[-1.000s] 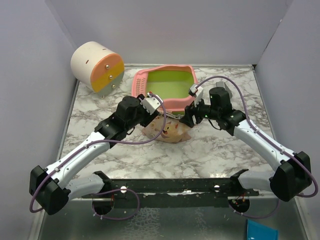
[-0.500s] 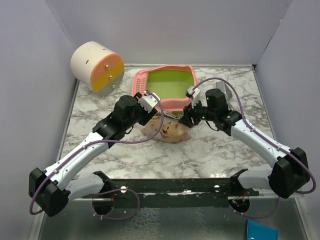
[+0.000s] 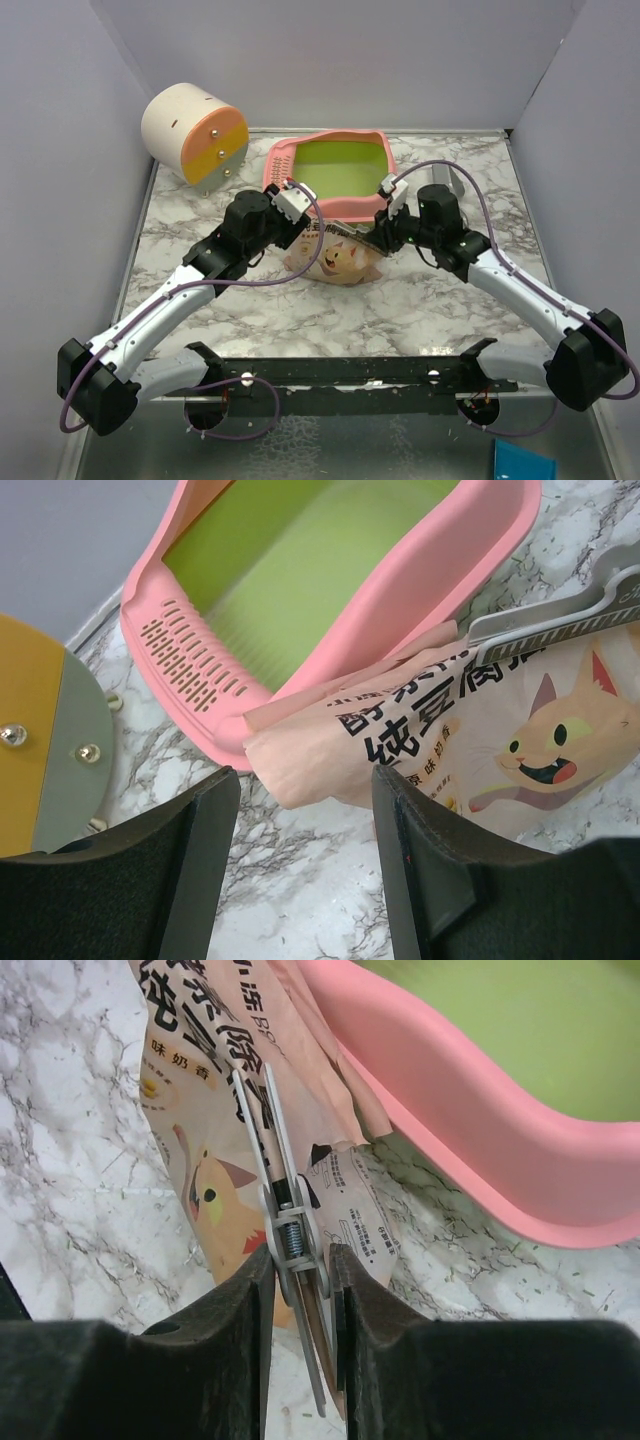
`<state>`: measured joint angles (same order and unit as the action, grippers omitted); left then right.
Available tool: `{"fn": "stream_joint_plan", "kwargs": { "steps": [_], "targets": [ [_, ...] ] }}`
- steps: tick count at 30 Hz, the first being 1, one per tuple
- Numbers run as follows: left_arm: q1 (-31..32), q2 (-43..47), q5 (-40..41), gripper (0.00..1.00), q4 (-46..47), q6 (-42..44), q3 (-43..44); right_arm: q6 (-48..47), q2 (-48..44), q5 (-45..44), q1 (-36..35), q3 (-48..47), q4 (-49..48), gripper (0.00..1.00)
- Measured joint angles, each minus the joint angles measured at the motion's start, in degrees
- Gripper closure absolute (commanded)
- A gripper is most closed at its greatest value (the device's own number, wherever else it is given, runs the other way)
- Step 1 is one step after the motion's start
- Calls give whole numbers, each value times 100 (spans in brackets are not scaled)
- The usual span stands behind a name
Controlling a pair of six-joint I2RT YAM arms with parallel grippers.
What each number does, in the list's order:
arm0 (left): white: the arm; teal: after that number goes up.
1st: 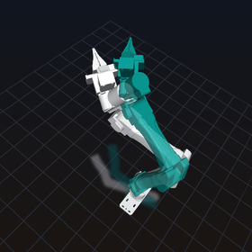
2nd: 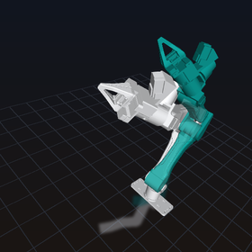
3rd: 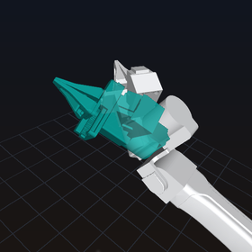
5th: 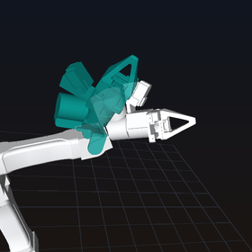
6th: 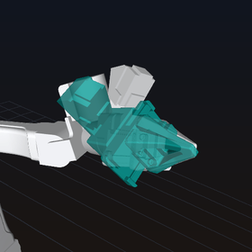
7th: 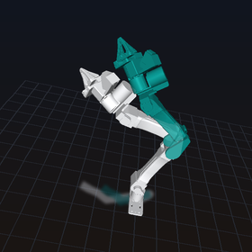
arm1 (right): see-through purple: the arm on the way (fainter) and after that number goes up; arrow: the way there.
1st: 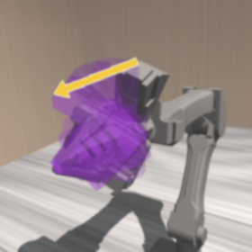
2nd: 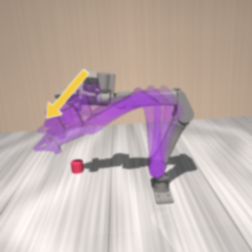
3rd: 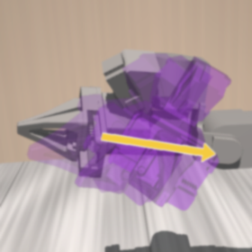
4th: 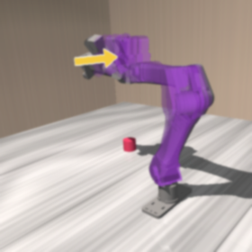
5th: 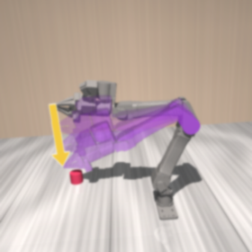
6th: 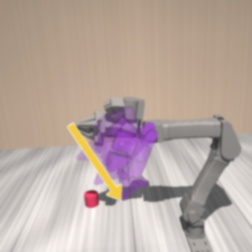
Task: Fill the litter box with clean litter
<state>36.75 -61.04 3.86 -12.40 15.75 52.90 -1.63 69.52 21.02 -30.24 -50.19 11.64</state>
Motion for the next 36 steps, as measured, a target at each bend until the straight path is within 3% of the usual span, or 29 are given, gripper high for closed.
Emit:
{"fn": "stream_joint_plan", "kwargs": {
  "steps": [7, 14, 17, 21, 26, 29, 36],
  "targets": [
    [-7, 2, -2, 43, 26, -42, -28, 225, -667, -444, -35, 280, -221, 99],
    [-61, 2, 7, 40, 59, -129, -33, 570, -1545, -1934, -35, 343, -393, 99],
    [-160, 2, 26, 40, 122, -251, -33, 879, -1290, -2942, -33, 234, -195, 99],
    [-660, -35, -2, 40, 160, -647, -17, 1427, -522, -3611, 133, 186, 122, 99],
    [-1473, -319, -144, 40, 153, -1257, 61, 2107, -470, -3211, 1305, 1023, 125, 99],
    [-1622, -476, -286, 40, 162, -1576, 114, 2409, -680, -2787, 2446, 1353, 98, 99],
    [-1921, -752, -693, 40, 179, -2124, 306, 2844, -918, -1851, 3869, 1886, -463, 99]
  ]
}}
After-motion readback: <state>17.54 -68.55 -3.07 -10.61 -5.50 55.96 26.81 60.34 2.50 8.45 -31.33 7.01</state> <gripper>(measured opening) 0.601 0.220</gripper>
